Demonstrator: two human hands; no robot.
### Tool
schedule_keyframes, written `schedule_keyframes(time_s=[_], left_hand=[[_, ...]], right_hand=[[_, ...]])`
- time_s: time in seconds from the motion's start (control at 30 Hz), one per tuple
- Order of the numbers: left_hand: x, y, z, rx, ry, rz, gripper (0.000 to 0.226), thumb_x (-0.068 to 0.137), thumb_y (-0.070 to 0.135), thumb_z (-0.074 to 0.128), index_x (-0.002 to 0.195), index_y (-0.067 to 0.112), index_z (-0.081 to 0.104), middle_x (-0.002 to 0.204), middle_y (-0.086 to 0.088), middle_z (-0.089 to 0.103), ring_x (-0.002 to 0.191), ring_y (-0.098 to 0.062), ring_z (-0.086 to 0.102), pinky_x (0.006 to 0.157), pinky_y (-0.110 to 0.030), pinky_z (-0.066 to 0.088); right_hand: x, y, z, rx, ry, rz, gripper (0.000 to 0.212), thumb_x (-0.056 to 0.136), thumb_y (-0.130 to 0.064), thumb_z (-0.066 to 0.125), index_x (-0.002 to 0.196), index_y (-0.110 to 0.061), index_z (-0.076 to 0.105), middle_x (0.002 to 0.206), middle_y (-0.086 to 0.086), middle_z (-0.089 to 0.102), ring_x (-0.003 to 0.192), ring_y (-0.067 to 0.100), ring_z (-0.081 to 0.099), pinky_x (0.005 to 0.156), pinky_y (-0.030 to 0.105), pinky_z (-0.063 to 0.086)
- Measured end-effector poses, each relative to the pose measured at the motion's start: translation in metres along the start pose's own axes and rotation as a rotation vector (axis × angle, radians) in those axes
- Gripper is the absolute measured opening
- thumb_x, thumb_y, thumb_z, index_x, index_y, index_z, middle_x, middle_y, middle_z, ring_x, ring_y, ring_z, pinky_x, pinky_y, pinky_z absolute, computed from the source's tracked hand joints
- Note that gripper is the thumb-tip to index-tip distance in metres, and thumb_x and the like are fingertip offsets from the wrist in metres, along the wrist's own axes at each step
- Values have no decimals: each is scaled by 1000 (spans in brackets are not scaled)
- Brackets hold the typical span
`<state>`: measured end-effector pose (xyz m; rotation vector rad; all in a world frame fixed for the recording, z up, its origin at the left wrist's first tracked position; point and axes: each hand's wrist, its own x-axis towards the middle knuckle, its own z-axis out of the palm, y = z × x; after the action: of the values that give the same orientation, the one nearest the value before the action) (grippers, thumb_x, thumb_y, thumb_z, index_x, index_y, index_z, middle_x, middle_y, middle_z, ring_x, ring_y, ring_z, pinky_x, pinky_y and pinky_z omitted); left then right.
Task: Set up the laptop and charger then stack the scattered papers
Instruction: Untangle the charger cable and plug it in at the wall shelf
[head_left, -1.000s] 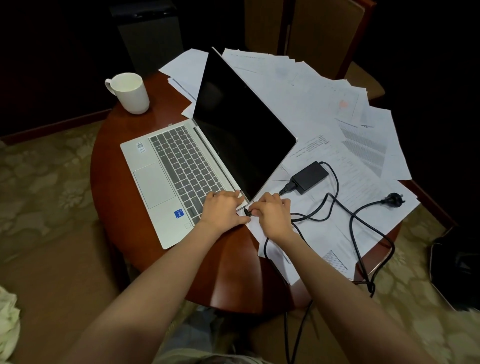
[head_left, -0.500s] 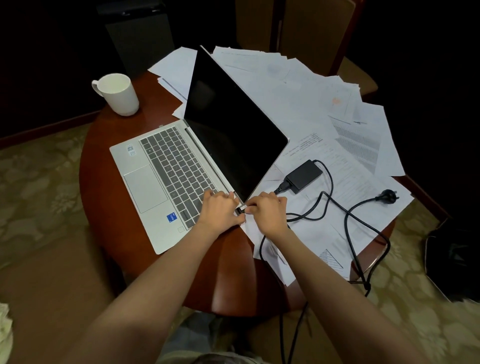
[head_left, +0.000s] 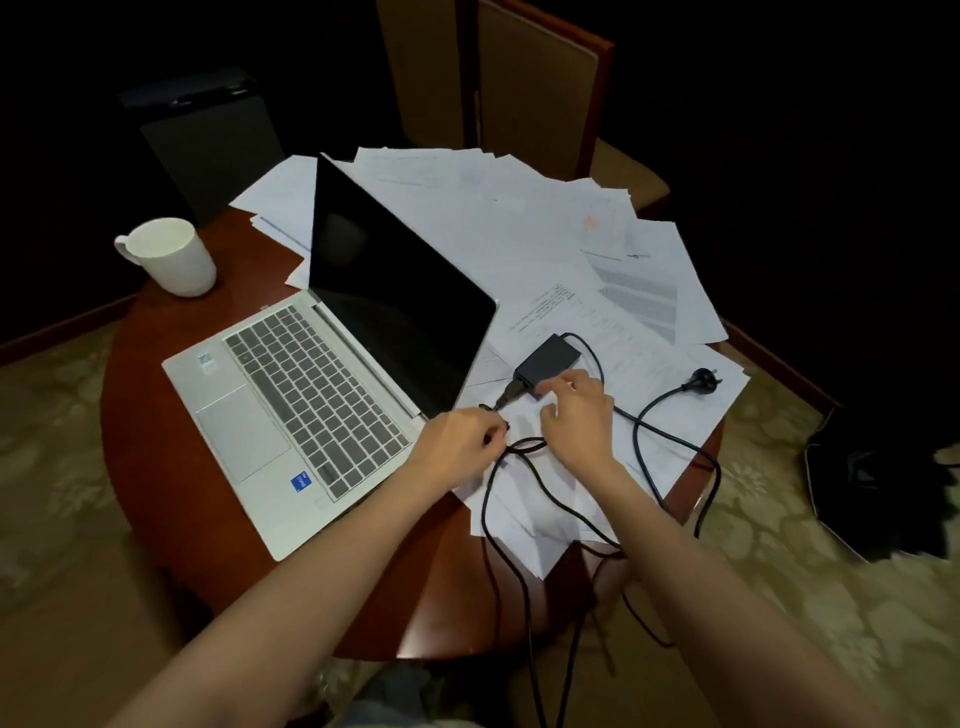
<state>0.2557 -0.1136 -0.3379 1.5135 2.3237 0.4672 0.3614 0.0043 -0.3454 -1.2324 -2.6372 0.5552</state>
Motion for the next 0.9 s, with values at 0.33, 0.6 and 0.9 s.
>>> schedule_keyframes(time_s=[0.33,0.6,0.9], left_hand=[[60,17,25,-490,-154,-420,64,91,23,56,142,5,23,141,-21,36,126,-33,42,101,-35,36],[75,21,25,-252,-308,-511,28,82,17,57,58,13,43,64,-5,49,81,-29,52,76,-31,36],[79,44,27,-433,-331,-495,29,93,26,48,70,7,50,74,-8,56,75,-24,53,76,-27,40]], right_hand=[[-32,56,-25,102,-130,224,44,99,-48,28,142,-39,34,154,8,20,144,23,10,114,46,7],[-48,113,-37,61,-207,721,61,98,-34,34,150,-17,8,154,13,15,136,35,27,111,53,19],[-53,119,-49,-123,-179,615,35,86,-46,51,102,-17,61,129,8,46,129,30,30,106,48,19]])
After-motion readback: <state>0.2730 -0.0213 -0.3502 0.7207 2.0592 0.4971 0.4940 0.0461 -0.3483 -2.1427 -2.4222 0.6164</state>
